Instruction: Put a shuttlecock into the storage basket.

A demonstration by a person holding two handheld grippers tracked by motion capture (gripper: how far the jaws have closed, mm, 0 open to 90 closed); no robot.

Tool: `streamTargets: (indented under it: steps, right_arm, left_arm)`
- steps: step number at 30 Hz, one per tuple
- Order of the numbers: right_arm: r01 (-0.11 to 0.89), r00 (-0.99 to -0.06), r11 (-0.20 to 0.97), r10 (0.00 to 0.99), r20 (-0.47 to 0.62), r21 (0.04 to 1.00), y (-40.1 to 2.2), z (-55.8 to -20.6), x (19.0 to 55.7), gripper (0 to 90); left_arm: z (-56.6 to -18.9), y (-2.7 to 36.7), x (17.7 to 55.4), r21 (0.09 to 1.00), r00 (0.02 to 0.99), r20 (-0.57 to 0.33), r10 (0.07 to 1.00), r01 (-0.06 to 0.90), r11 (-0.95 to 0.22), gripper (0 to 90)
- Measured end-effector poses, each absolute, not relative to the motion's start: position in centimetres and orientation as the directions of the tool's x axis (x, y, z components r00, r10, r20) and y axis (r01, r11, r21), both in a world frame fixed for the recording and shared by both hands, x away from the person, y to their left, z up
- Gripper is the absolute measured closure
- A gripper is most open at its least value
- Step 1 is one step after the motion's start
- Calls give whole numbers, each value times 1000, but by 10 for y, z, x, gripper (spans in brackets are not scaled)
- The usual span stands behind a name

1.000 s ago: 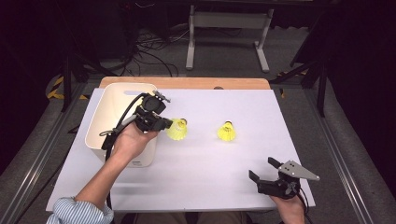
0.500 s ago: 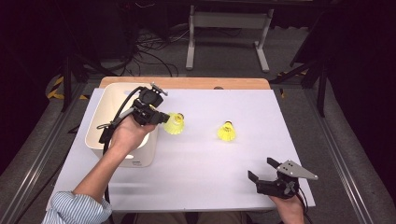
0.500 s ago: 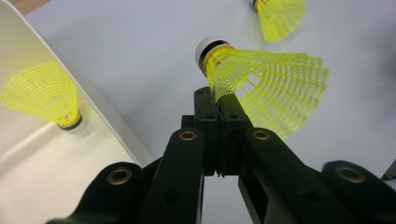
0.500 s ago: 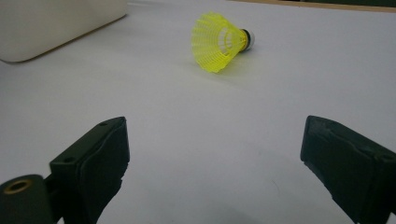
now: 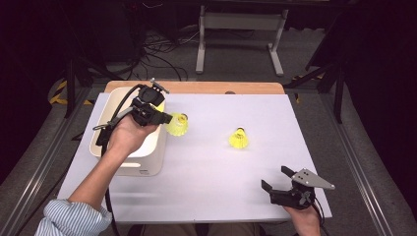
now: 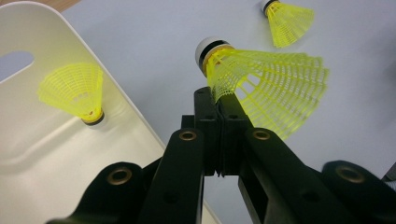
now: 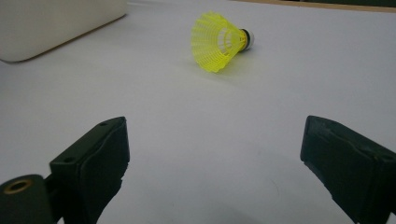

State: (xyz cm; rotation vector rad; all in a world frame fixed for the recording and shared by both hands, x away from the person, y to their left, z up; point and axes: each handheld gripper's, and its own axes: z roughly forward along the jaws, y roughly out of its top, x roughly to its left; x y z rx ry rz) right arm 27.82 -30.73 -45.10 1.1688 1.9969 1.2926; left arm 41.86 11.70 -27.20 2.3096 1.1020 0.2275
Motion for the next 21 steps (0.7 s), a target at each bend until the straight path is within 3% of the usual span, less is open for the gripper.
streamTargets:
  steps: [21]
  right_arm:
    - [398,-518,194,854,45,897,-307,-452,278,88]
  left_arm:
    - [-257,139,413,583,612,-69,788,666,-466,891]
